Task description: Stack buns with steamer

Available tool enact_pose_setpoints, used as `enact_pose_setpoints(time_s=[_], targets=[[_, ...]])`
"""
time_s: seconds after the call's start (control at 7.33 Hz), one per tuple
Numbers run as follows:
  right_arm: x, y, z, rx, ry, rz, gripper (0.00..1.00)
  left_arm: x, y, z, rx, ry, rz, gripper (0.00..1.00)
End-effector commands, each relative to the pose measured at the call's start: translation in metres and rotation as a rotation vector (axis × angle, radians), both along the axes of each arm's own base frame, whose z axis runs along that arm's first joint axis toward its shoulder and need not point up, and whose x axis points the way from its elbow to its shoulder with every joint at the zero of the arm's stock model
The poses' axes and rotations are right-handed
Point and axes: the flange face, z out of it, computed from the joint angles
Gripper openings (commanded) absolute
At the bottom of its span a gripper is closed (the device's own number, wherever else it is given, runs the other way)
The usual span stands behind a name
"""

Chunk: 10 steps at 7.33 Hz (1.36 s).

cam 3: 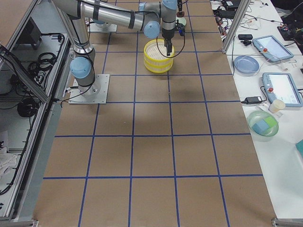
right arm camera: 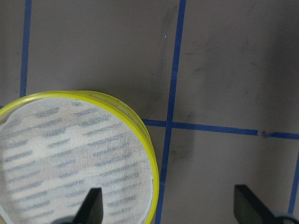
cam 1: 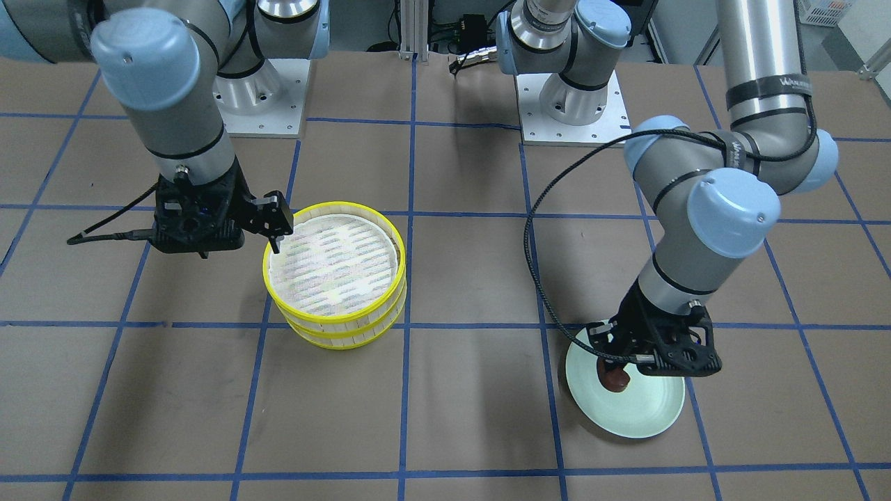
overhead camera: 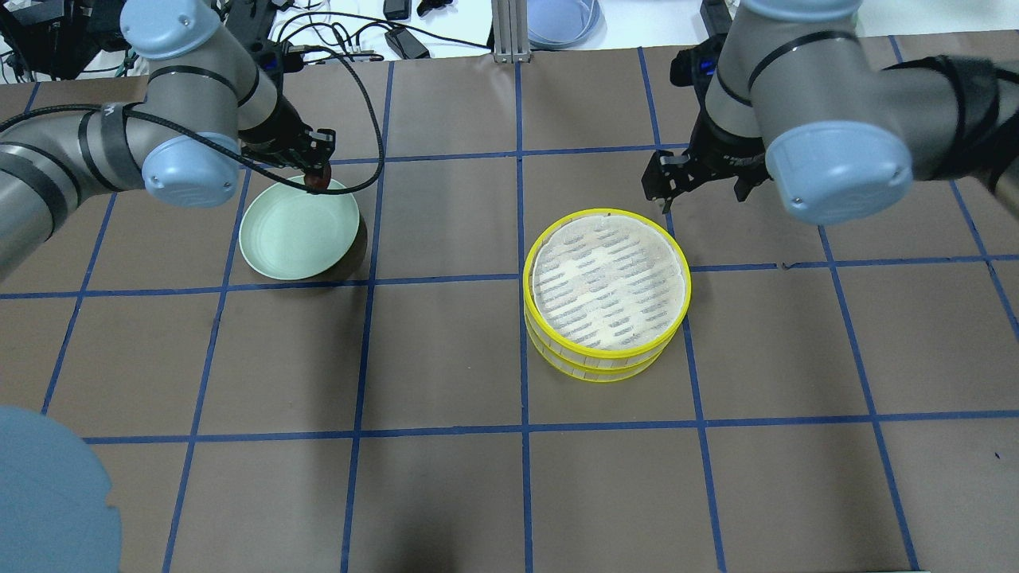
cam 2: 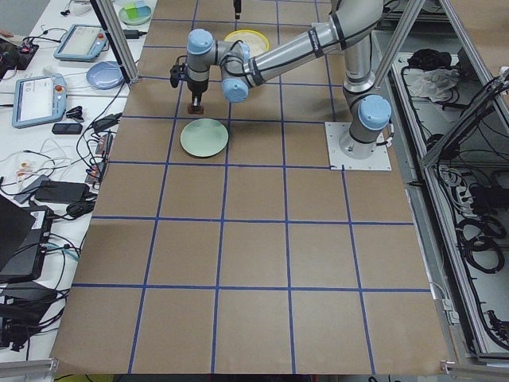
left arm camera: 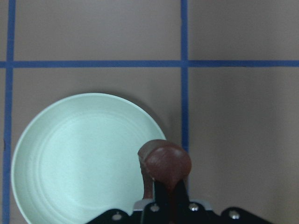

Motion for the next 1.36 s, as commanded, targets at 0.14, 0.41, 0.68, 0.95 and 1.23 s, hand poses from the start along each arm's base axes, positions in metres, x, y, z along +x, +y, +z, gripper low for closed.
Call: enact_pose_setpoints(time_s=[0.14, 0.41, 0.68, 0.95, 1.23], targets=[[-0.007, 0.016, 0.113, -0.032, -0.009, -0.086, 0.99, -0.135, 0.066, 0.047, 0.008, 0.034, 0.082, 0.08], [-0.005, 0.017, 0.118, -0.042, -0.011, -0.097, 1.0, -0.214, 0.1, 0.02, 0.061, 0.069, 0.199, 0.07], [-0.006, 0.019, 0.12, -0.046, 0.0, -0.096, 1.0, -0.271, 0.136, 0.021, 0.043, 0.072, 0.215, 0.07], [-0.006, 0.022, 0.12, -0.047, -0.001, -0.091, 1.0, -0.305, 0.159, 0.017, 0.039, 0.097, 0.216, 0.08], [-0.004, 0.022, 0.12, -0.049, -0.012, -0.088, 1.0, -0.32, 0.169, 0.007, 0.066, 0.109, 0.282, 0.79]])
